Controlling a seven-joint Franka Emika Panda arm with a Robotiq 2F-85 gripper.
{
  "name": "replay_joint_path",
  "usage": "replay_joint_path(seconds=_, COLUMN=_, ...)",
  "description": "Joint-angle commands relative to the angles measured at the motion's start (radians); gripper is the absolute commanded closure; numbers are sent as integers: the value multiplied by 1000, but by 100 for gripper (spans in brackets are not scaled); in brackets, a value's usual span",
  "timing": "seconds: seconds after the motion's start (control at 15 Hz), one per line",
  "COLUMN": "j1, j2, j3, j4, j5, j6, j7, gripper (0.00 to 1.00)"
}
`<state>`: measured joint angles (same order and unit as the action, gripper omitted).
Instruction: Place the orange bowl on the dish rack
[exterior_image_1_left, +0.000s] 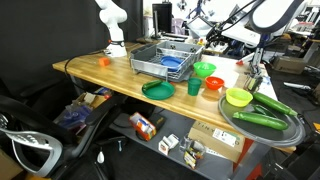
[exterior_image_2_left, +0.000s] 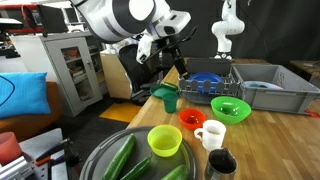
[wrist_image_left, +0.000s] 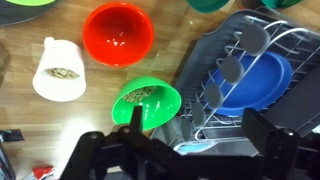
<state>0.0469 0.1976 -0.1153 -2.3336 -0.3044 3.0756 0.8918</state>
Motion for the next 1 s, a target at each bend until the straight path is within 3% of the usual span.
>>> replay_joint_path(seconds=0.0, j1=46, j2=72, j3=-45, j4=48, j5=-8, j6=5, j7=102, gripper=0)
replay_joint_path(seconds=0.2, j1=44, j2=144, j3=-5, j4=75, j5=32, j6=-4, j7=121, gripper=0)
replay_joint_path(seconds=0.4, j1=93, j2=224, j3=-65, j4=129, j5=12, j6=-22, j7=186, gripper=0)
replay_joint_path(seconds=0.6, j1=69, j2=289, j3=-45, j4=175, j5=35, j6=-57, j7=183, gripper=0)
replay_joint_path(seconds=0.67, j1=110, j2=311, j3=-75, j4=185, j5=128, j6=-65, j7=111, gripper=0)
replay_joint_path(seconds=0.93, j1=191, j2=413, j3=-163, j4=252, j5=212, j6=-105, j7=119, gripper=0)
